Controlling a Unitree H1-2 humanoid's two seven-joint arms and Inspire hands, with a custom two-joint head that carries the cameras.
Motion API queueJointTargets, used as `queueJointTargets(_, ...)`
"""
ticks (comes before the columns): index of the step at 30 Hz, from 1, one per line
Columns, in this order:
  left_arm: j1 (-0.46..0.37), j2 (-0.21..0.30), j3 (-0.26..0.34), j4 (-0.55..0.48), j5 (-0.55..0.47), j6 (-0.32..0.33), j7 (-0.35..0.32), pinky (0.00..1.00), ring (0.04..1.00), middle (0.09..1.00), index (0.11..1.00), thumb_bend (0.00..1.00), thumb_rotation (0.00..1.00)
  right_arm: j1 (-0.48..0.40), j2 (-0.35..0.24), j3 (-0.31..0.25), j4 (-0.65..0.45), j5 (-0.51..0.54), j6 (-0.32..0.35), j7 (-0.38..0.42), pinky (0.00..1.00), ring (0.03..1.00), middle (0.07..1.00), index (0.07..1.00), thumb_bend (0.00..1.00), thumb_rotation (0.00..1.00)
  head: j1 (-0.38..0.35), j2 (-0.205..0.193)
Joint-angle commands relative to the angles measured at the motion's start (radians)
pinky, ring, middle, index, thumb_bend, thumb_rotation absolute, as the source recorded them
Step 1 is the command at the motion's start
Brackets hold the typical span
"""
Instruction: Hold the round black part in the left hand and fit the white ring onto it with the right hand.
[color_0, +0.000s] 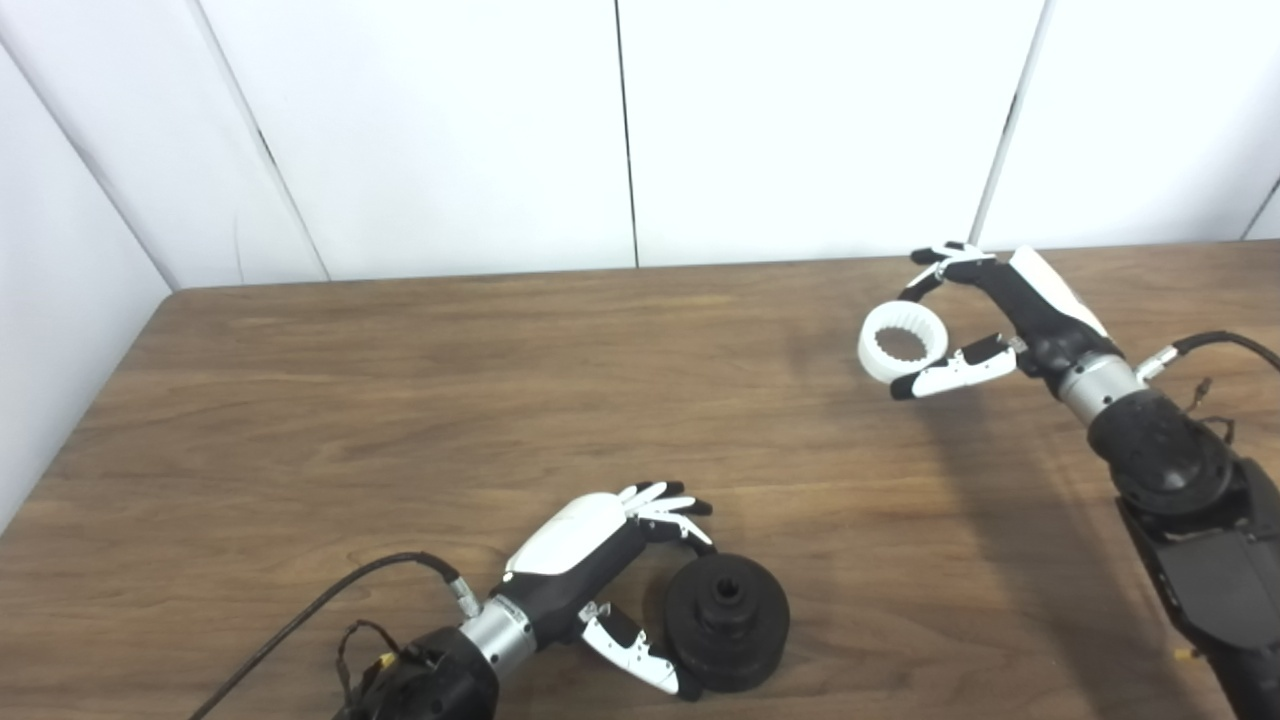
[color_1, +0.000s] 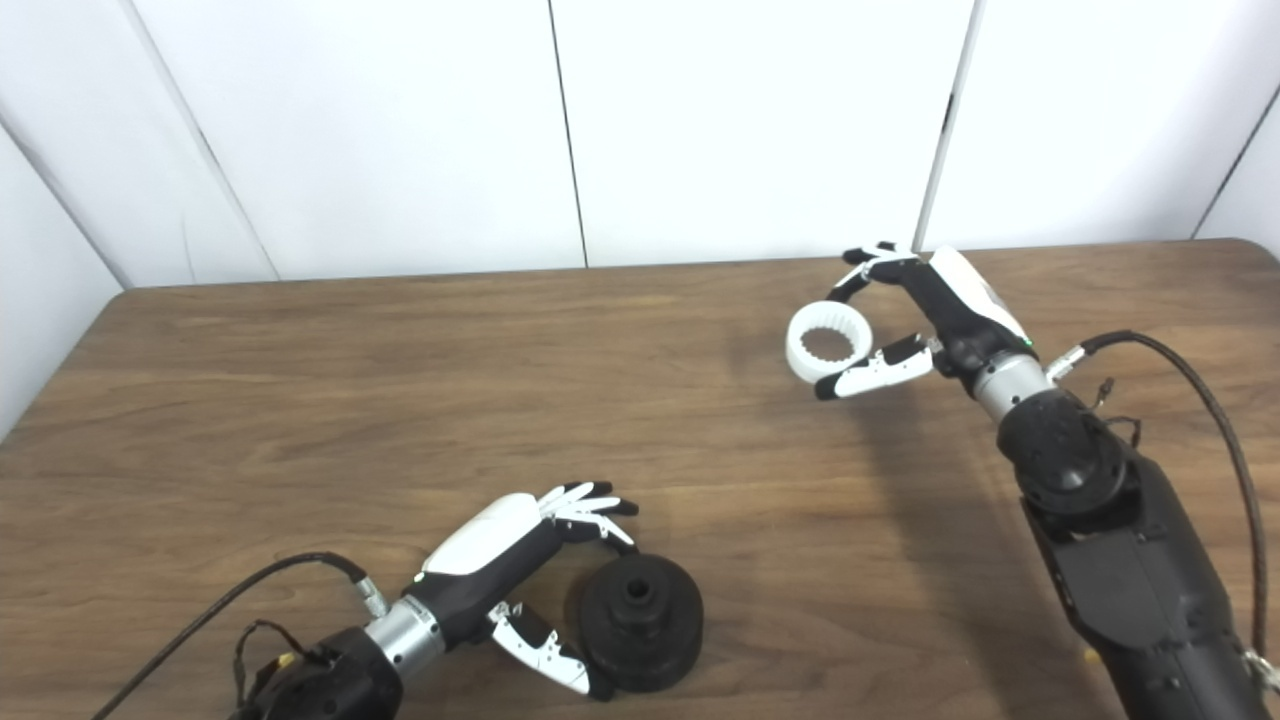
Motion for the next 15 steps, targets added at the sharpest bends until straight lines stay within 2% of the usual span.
queueJointTargets(1,-0.031,0.002,0.007,-0.007,0.008,-0.012,0.024,1.0,0.984,0.906,0.6,0.82,0.26,-0.021,-0.028,-0.01,-0.094,0.02,0.023,0.033,1.0,0.983,0.886,0.487,0.52,0.15,-0.001,0.001)
queueJointTargets(9,-0.034,-0.002,0.007,0.001,0.006,-0.013,0.027,1.0,0.984,0.907,0.599,0.82,0.26,0.031,-0.04,0.024,-0.339,0.018,0.151,0.148,0.99,0.978,0.879,0.487,0.52,0.15,0.002,0.004)
queueJointTargets(15,-0.036,-0.008,0.006,0.003,0.004,-0.008,0.026,1.0,0.987,0.909,0.6,0.82,0.26,0.045,-0.041,0.061,-0.442,0.012,0.223,0.207,0.96,0.984,0.881,0.487,0.52,0.15,0.005,0.008)
